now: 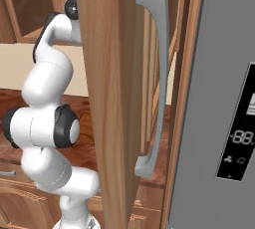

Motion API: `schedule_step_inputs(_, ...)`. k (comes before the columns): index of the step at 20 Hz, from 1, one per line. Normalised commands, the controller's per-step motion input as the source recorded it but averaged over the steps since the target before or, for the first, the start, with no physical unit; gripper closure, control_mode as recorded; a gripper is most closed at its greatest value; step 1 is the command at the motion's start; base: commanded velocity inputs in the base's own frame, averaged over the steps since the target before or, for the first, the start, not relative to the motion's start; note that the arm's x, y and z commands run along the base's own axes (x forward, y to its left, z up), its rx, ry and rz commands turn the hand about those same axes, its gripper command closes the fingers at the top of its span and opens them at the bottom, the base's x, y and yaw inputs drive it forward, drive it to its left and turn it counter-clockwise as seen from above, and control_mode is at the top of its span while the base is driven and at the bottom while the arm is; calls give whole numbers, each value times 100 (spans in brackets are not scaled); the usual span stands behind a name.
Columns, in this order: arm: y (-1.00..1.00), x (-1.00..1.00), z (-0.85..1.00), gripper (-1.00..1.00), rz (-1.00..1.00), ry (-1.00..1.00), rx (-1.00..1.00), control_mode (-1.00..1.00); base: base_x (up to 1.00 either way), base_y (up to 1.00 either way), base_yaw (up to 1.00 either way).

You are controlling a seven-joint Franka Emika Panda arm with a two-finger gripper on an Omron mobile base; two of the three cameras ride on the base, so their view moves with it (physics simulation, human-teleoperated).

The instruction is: Grab the spray bottle from the cabinet, then place it next to the cutting board for sanitizing. Then grab the dish brush from the countertop next to the sink and place it next to the cutting board.

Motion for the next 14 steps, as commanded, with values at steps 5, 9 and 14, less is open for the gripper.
schedule_step_inputs(5,10,31,0,-100,0,0,0,-100,0,0,0)
schedule_step_inputs(9,10,44,-2,-100,0,0,0,-100,0,0,0)
schedule_step_inputs(14,6,41,-3,-100,0,0,0,-100,0,0,0)
